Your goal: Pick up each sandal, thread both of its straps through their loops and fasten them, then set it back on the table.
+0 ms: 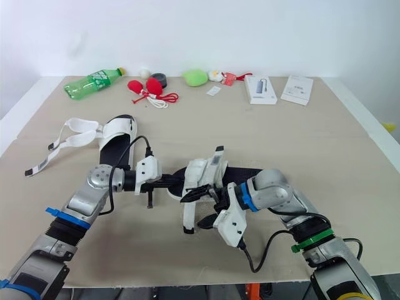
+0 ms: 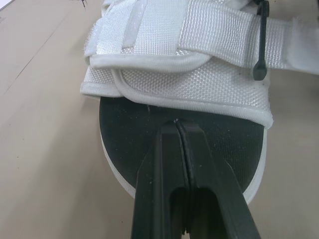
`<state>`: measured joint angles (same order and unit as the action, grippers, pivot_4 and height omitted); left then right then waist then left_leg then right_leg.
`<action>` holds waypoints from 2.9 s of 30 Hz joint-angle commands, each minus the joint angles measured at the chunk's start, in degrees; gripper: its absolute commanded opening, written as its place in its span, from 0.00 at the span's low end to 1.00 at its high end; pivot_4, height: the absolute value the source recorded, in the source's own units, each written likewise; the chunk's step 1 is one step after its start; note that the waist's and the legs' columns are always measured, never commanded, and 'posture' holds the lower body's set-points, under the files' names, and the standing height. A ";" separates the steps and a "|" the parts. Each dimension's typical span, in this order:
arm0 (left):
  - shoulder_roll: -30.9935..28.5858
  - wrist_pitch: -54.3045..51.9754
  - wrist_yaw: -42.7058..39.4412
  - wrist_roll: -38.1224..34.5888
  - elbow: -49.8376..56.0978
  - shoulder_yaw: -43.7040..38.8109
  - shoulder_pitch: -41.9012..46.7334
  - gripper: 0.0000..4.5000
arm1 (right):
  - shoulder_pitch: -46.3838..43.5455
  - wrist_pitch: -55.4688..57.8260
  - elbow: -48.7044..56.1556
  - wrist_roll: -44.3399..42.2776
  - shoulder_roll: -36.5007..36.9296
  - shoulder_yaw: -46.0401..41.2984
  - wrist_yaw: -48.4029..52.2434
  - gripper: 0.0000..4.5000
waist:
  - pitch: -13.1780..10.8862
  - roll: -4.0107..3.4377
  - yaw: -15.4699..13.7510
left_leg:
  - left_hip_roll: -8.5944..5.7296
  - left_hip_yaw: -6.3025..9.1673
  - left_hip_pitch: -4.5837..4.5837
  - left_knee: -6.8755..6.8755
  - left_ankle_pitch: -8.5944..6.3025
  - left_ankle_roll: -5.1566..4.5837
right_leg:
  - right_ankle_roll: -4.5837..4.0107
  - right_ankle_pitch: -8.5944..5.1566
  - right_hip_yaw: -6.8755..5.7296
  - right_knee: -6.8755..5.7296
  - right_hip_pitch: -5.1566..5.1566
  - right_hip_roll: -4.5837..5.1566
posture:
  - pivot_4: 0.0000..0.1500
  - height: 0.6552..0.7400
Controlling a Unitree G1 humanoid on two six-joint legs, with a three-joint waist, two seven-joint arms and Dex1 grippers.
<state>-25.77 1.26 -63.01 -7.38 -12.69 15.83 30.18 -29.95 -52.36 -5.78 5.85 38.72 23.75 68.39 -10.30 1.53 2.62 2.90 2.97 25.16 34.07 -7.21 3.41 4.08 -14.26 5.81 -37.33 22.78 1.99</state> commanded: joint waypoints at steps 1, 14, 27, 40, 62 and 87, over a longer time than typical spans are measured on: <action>0.01 -0.85 -0.43 1.55 -0.65 1.50 -0.76 0.00 | -0.45 1.15 2.44 -1.41 1.28 0.78 -0.41 0.82 | 0.00 0.00 0.00 | 0.00 0.00 0.00 0.00 0.00 0.00 | 0.00 0.00 0.00 0.00 0.00 0.00 | 1.00 1.00; -0.03 -0.84 -0.71 1.56 -0.49 1.65 -0.97 0.00 | 4.05 23.32 12.18 -19.90 1.49 1.19 0.72 0.01 | 0.00 0.00 -0.02 | 0.00 0.01 -0.01 0.00 0.00 0.00 | 0.01 -0.01 0.02 0.00 -0.04 0.00 | 1.00 1.00; 0.37 -0.61 -0.96 1.79 -1.58 1.81 -0.30 0.00 | -3.04 67.36 15.32 -36.04 -3.76 -9.25 -10.97 0.01 | 0.00 -0.01 -0.02 | 0.02 0.02 0.00 0.01 0.00 0.00 | 0.00 0.02 0.01 0.00 -0.01 -0.01 | 1.00 1.00; 0.23 -0.89 -0.86 1.59 -0.84 1.64 -1.03 0.00 | -6.40 65.77 6.53 -23.85 -4.20 -10.84 -12.84 0.01 | 0.00 -0.01 -0.04 | 0.00 0.00 0.04 0.00 0.00 0.00 | 0.04 0.00 0.01 0.00 0.03 -0.01 | 1.00 1.00; 0.16 -0.77 -1.66 1.98 -1.39 2.07 -0.42 0.00 | -10.38 59.86 5.76 -18.81 -4.79 -13.72 -11.84 0.76 | 0.00 -0.02 0.03 | 0.00 -0.02 0.04 -0.02 0.00 0.00 | 0.04 0.02 0.03 0.00 0.07 -0.02 | 1.00 1.00; 1.15 -0.79 -0.80 1.96 -0.99 1.47 -0.84 0.00 | -30.27 46.12 -26.22 0.52 -7.33 2.43 2.81 0.02 | -0.01 -0.04 -0.05 | 0.00 -0.10 0.06 -0.06 0.00 0.00 | 0.05 0.01 0.05 0.00 0.13 0.00 | 1.00 1.00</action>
<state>-24.87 1.24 -63.81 -6.77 -12.78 15.82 30.30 -58.60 -3.66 -30.25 4.19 31.01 26.24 71.26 -10.31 1.50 2.58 2.90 2.87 25.21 34.01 -7.21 3.41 4.13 -14.25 5.86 -37.33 22.90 1.99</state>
